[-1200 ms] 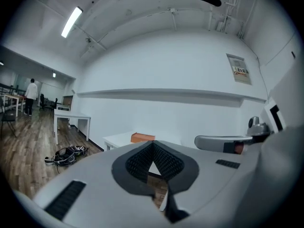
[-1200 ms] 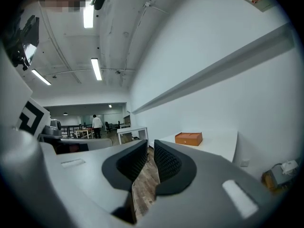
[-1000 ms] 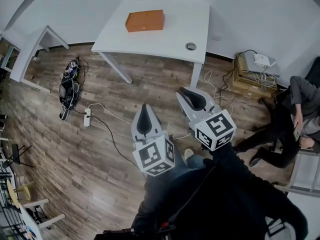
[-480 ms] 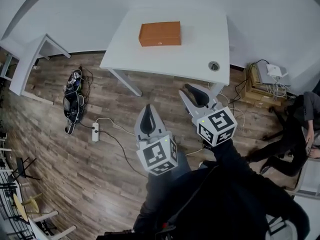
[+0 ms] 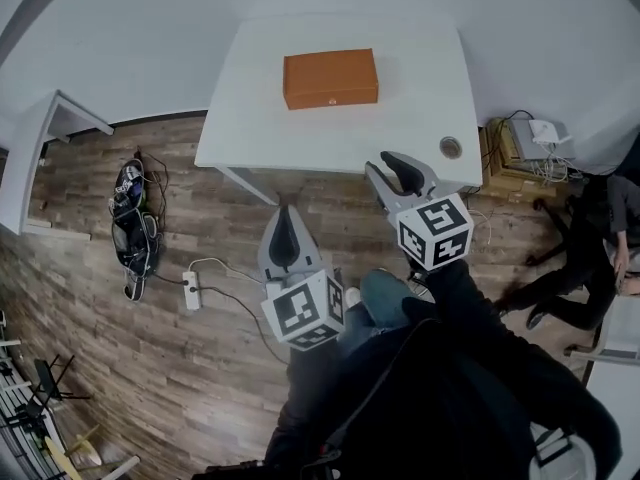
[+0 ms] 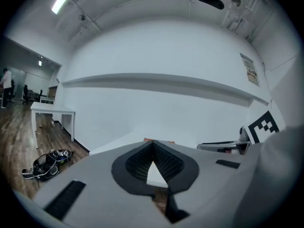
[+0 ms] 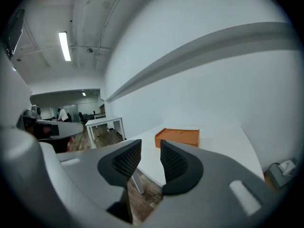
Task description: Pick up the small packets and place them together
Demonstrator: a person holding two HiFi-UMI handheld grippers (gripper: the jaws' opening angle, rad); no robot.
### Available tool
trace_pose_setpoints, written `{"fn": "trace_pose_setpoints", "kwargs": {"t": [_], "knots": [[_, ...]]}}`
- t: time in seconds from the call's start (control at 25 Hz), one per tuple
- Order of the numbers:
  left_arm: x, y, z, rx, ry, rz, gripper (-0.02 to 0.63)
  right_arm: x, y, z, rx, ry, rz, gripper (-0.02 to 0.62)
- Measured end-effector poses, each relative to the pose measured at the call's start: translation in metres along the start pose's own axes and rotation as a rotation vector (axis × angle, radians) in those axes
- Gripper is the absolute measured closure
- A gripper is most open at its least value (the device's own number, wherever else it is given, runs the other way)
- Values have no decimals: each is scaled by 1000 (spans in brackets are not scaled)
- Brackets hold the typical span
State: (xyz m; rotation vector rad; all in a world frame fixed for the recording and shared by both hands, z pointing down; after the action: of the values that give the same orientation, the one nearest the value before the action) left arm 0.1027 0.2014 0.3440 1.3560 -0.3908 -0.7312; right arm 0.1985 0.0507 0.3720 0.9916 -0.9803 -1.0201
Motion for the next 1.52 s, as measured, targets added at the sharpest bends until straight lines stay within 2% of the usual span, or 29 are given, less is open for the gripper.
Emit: {"fn": "trace_pose_setpoints", "kwargs": {"t": [0.28,0.52,0.72,1.0,1.12,1.28,1.36,1.52], "knots": [[-18,17,95,-115,47,26,607,52,9,86,-106,99,26,476],[-20,25,206,-254,86,76,607,115,24,171,-253,186,102,446],[-13,44,278,-365,166,126,607,143,50,222,-362,245,155,446],[1,62,351,-486,323,253,607,165,75,264,-462,340,228,446],[7,70,383,-553,422,320,607,176,80,274,-487,424,256,446],[13,79,413,-625,548,459,607,181,84,284,-505,538,293,448],[15,76,422,-617,601,528,607,181,85,286,-512,583,305,453],[15,75,427,-602,689,616,607,177,90,293,-513,645,315,517]]}}
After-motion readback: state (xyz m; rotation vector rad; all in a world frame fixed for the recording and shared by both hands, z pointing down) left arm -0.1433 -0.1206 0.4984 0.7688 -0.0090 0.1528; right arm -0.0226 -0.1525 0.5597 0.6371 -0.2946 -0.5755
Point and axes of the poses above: the fingertips, and each gripper's own axes: z forward along the fingers, x to its right, y out of its underside, the point moved 2 cm from there along -z, backward along the fingers, and after that the axes turned 8 degrees about -y, right-handed, at the moved point
